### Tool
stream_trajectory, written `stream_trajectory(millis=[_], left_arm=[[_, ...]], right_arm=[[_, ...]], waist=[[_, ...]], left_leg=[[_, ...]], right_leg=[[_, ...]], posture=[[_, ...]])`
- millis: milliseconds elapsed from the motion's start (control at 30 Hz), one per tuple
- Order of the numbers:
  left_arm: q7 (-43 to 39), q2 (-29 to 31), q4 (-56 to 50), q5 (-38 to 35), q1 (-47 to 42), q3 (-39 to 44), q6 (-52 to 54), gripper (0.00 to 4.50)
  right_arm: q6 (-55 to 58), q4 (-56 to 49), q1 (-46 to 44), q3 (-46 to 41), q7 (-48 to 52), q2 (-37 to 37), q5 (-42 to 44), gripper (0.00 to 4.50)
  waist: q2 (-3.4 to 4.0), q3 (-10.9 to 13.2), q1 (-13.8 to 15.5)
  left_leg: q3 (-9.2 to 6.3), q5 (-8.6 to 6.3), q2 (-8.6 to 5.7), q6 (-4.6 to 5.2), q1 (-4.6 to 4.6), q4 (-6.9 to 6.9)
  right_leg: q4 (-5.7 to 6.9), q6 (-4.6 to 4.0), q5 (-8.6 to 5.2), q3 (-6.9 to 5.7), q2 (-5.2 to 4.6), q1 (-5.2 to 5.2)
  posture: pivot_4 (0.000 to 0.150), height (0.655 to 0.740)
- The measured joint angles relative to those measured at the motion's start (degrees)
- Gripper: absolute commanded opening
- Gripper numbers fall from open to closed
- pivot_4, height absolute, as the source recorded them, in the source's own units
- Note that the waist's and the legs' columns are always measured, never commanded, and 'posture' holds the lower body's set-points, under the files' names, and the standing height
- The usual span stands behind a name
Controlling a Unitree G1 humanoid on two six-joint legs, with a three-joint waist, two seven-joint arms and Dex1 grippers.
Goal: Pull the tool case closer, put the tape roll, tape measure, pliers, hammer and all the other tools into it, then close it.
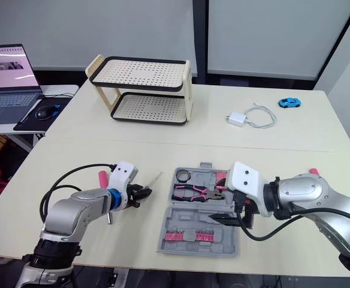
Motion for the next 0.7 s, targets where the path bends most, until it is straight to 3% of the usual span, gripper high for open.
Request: stream_trajectory(millis=[167, 367, 467, 700], left_arm=[[-3.68, 2.69, -4.58, -2.42, 6.33, 3.37, -2.64, 4.45], [-9.38, 0.34, -5.51, -5.04, 14.28, 7.10, -19.15, 4.45], [-11.91, 0.37, -1.32, -3.83, 13.74, 6.79, -27.35, 4.45], [-15.12, 1.04, 9.26, -0.78, 9.70, 4.15, -35.10, 4.45]], right_arm=[[0.03, -0.63, 0.79, -1.12, -0.26, 0.27, 0.80, 4.50], [0.02, -1.13, 1.37, -1.88, -1.35, 1.59, 0.94, 4.50], [0.01, -1.13, 1.36, -1.88, -1.66, 2.17, 0.92, 4.50], [0.02, -1.13, 1.31, -1.88, -2.11, 2.36, 0.83, 4.50]], waist=[[0.00, 0.00, 0.26], [0.02, 0.00, 0.41], [0.02, -0.01, 0.49], [0.02, -0.01, 0.40]], left_leg=[[-0.01, -0.01, 0.00, -0.02, -0.04, -0.02], [0.02, -0.02, 0.01, -0.04, -0.06, -0.11], [0.03, -0.02, 0.00, -0.04, -0.06, -0.11], [0.04, -0.03, 0.00, -0.03, -0.06, -0.15]], right_leg=[[-0.14, 0.00, 0.00, -0.02, -0.03, 0.02], [-0.41, -0.04, 0.04, -0.03, -0.07, 0.06], [-0.42, -0.05, 0.05, -0.03, -0.06, 0.07], [-0.44, -0.04, 0.05, -0.04, -0.06, 0.05]], posture=[[0.150, 0.7350], [0.150, 0.7350], [0.150, 0.7350], [0.150, 0.7350]])
